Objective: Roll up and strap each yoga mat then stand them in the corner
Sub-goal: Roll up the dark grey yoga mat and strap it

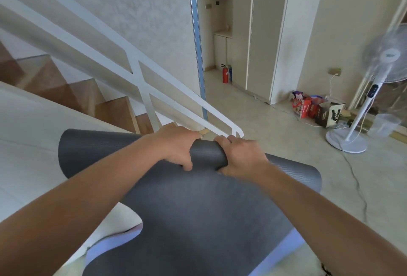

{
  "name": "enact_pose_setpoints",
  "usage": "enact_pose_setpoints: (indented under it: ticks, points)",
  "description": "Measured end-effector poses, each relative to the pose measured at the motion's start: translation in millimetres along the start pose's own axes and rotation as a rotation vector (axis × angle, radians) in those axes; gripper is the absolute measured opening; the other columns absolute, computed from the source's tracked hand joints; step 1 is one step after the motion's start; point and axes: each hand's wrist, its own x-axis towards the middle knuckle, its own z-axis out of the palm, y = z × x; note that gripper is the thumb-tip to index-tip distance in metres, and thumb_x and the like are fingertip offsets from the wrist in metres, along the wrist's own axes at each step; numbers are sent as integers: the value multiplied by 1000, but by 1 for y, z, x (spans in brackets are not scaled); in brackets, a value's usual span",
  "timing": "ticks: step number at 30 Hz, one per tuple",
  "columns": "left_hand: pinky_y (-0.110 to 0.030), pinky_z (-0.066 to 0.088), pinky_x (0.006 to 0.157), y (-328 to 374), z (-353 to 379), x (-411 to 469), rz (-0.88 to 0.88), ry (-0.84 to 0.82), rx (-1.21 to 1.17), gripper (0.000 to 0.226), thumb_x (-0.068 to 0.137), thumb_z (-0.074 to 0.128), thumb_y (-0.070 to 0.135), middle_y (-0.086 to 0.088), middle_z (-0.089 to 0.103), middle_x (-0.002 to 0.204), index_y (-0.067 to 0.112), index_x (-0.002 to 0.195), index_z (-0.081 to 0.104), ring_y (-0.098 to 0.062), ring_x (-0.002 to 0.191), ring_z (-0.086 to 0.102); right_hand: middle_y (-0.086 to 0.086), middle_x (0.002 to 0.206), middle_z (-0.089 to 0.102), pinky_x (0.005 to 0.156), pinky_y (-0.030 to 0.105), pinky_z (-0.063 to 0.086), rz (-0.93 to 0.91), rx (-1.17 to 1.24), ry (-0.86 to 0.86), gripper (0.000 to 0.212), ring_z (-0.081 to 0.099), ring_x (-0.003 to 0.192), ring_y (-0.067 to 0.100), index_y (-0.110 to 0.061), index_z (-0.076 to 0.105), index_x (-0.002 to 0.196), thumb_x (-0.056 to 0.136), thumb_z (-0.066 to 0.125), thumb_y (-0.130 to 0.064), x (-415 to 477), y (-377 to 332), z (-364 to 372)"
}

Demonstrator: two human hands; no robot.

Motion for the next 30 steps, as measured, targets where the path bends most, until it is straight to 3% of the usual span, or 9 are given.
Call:
enact_pose_setpoints:
  ticks: [3,5,7,10,13,17,22,26,30]
  points:
    - [-41,43,87,4,14,-6,6,197,292,106,60,81,57,1,49,126,26,146,27,-26,111,53,-10,96,61,77,32,48,47,279,-202,68,59,90,18,-35,48,121,63,78,-55,11,9,-34]
    - [-41,44,87,6,18,-6,-28,288,386,95,69,79,47,-3,51,126,21,144,27,-28,111,55,-12,98,62,79,32,49,32,330,-227,69,58,91,15,-40,48,122,62,80,-54,13,8,-45]
    - [-34,40,71,-1,16,-3,-49,305,344,72,74,75,38,-2,58,115,19,132,38,-26,100,59,-13,114,60,83,33,48,-2,237,-163,79,57,103,15,-44,40,134,65,75,-57,10,2,-44]
    - [-31,38,61,-12,18,-4,-73,182,140,62,65,78,45,6,60,93,25,115,48,-19,79,53,-4,134,47,88,37,46,-25,-2,4,108,50,117,23,-37,18,149,62,76,-65,-5,-18,-14]
    - [-28,40,56,-14,23,-6,-43,-31,-55,62,53,86,50,11,56,86,29,99,51,-12,75,49,10,117,56,86,48,50,0,-144,132,128,58,97,33,-23,22,147,44,88,-60,-26,-36,30]
    - [-37,57,77,-13,34,-10,-2,-310,-276,60,54,88,49,9,63,100,32,103,58,-12,87,62,6,111,59,80,41,50,6,2,-50,93,60,95,31,-30,25,134,60,78,-50,-33,-39,46]
    - [-44,44,96,12,75,-18,152,-109,344,112,63,81,58,-4,46,137,27,151,19,-28,118,53,-12,88,54,90,49,45,116,326,-396,74,56,90,19,-35,38,125,61,74,-51,-42,-35,34]
    - [-37,49,86,21,100,-14,180,-4,341,76,77,77,42,-4,56,121,22,138,37,-23,103,59,-10,100,51,84,31,46,124,466,-499,73,54,88,15,-33,41,130,69,78,-45,-58,-37,30]
    - [-25,42,67,22,101,-5,169,-148,110,60,70,79,43,6,59,93,25,121,52,-12,75,53,-4,136,48,91,37,46,117,275,-405,113,53,116,22,-35,9,153,66,75,-62,-82,-46,56]
